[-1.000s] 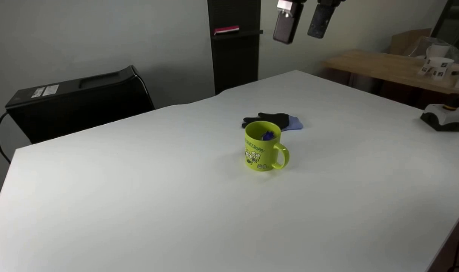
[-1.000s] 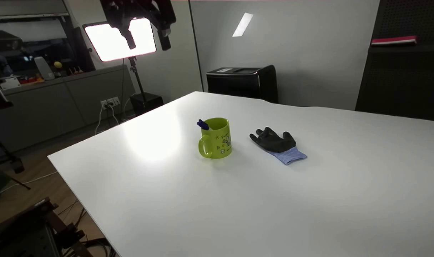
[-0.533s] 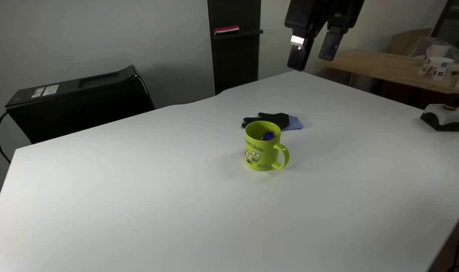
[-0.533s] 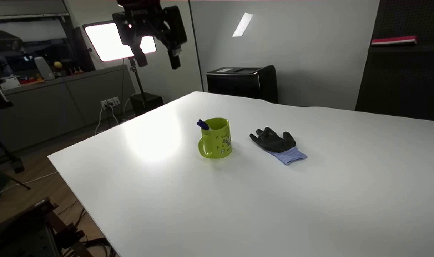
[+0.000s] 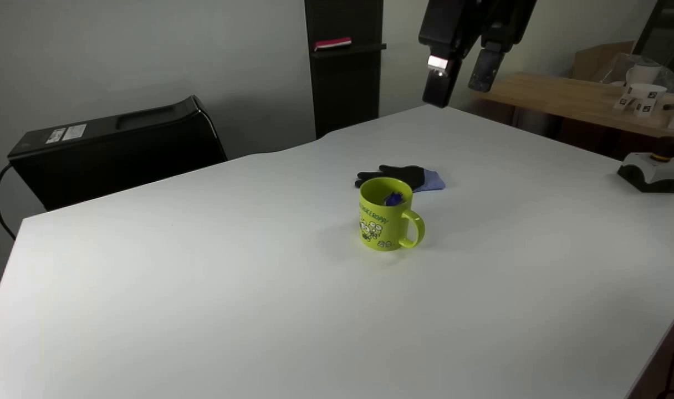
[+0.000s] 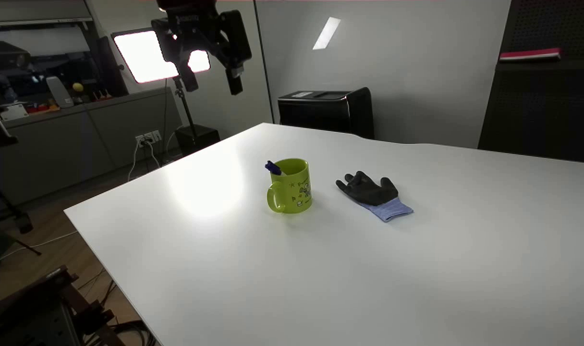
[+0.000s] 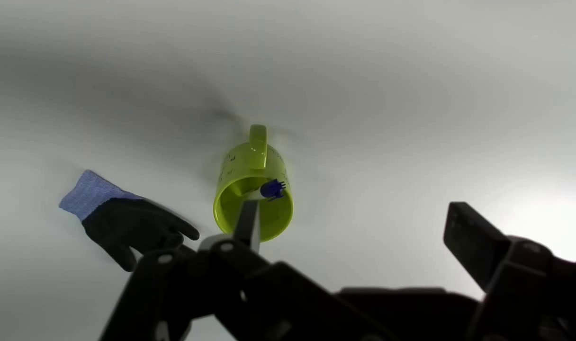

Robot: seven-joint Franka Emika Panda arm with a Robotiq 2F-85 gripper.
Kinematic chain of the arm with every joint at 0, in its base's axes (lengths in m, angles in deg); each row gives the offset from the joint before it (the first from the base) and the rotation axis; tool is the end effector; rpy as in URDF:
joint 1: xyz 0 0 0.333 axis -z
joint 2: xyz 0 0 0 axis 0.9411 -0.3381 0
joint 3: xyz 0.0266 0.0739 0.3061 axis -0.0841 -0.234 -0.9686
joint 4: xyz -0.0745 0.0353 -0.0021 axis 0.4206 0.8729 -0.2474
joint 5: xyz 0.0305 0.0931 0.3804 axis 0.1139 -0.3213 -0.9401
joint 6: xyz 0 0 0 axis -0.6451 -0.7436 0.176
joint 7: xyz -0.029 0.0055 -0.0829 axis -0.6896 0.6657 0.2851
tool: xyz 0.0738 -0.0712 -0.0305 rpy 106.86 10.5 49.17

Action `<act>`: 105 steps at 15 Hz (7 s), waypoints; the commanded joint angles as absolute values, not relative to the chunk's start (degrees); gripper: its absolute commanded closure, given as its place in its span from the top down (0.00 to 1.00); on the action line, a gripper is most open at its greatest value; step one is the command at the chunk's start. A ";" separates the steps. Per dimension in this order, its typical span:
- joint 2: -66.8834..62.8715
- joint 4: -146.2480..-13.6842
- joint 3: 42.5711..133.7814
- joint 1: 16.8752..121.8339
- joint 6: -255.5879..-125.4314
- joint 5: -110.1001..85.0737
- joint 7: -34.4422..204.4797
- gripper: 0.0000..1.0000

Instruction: Take the marker out of the green bowl

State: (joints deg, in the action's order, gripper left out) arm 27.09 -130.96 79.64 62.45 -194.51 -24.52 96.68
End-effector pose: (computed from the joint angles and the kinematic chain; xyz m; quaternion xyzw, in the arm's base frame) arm 0.4467 0.0986 0.3766 -0.9902 -0.1127 -0.0657 0.0506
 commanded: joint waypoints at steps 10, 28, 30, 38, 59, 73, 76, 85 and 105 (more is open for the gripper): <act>22.95 -130.93 79.09 62.65 -195.88 -22.71 96.11 1.00; 6.19 -124.64 79.93 65.48 -207.72 -16.42 95.91 1.00; 4.25 -123.19 80.06 65.87 -207.97 -16.21 95.78 1.00; -2.76 -116.83 80.51 65.31 -207.70 -13.24 94.39 1.00; -7.00 -112.73 81.99 62.81 -204.57 -10.61 88.00 1.00; -7.05 -112.95 81.96 61.47 -203.09 -10.37 85.27 0.39; -7.14 -112.93 82.11 61.57 -202.74 -10.39 85.15 0.19; -4.09 -109.16 83.48 61.70 -197.59 -8.91 83.33 0.05; 6.37 -104.87 77.92 65.33 -171.70 -29.75 98.86 0.05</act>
